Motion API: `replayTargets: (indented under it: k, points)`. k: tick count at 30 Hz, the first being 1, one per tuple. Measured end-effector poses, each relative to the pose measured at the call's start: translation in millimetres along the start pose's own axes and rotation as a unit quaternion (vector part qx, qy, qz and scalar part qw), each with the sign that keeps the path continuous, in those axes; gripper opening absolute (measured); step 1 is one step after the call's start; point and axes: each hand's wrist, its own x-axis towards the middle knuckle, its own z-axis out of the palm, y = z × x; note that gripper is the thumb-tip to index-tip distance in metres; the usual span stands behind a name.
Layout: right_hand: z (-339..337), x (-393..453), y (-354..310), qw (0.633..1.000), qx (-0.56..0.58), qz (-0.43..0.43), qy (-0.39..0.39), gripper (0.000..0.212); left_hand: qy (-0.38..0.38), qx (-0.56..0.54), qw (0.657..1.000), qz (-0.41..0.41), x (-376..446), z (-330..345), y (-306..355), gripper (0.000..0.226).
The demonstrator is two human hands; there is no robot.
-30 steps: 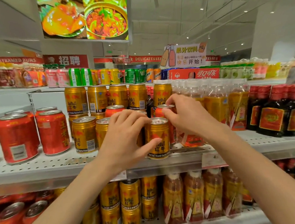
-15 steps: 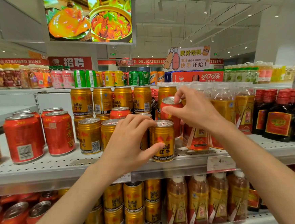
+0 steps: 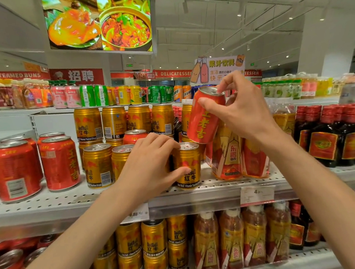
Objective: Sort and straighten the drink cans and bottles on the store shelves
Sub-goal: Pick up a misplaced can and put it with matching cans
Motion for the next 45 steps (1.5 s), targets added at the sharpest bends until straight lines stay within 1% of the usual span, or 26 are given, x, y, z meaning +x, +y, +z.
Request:
replayTargets:
  k: [3,6,9,12,14,17,19,23,25,29,32,35,37,39,41,45]
  points:
    - [6,6,-1,0.999,0.019,0.023,-0.014,0.042,0.003,0.008,1.0,-0.026,5,4,-2,0.072]
    - [13,9,-2,0.998,0.035,0.041,-0.026,0.04,0.013,0.039,0.998,-0.053,5,10,-6,0.081]
    - [17,12,-6,0.998,0.02,0.039,-0.053,0.042,0.025,0.067,0.995,-0.066,4,12,-8,0.09]
    - [21,13,-9,0.995,0.004,0.037,-0.087,0.045,0.013,0.083,0.992,-0.096,5,10,-8,0.102]
    - [22,11,-9,0.994,-0.005,0.037,-0.107,0.047,0.006,0.088,0.991,-0.104,5,10,-8,0.106]
    - [22,6,-7,0.991,-0.014,0.026,-0.133,0.056,0.002,0.091,0.99,-0.104,6,10,-9,0.105]
    - [23,2,-5,0.991,0.01,0.03,-0.126,0.059,-0.002,0.094,0.99,-0.105,7,10,-10,0.104]
    - [15,-8,2,0.995,0.048,0.041,-0.08,0.054,-0.011,0.121,0.986,-0.118,13,10,-3,0.091]
    - [6,-14,4,0.995,0.05,0.047,-0.077,0.054,-0.01,0.132,0.983,-0.129,18,13,2,0.085]
    - [-6,-27,6,0.993,0.069,0.044,-0.084,0.053,0.008,0.131,0.981,-0.146,20,18,6,0.081]
    - [-9,-37,7,0.991,0.091,0.05,-0.089,0.052,0.022,0.102,0.988,-0.111,15,18,2,0.073]
    - [-7,-48,9,0.988,0.111,0.058,-0.092,0.052,0.051,0.022,0.998,-0.041,-2,12,-5,0.057]
    - [-5,-56,11,0.985,0.128,0.066,-0.095,0.051,0.075,-0.021,0.997,-0.021,-20,9,-8,0.052]
    - [-1,-67,10,0.981,0.147,0.073,-0.101,0.049,0.099,-0.061,0.993,-0.032,-39,5,-9,0.05]
    - [3,-79,8,0.977,0.168,0.081,-0.106,0.05,0.118,-0.089,0.987,-0.061,-59,0,-10,0.05]
    - [15,-103,-1,0.966,0.214,0.092,-0.115,0.053,0.122,-0.158,0.966,-0.162,-104,-8,-10,0.045]
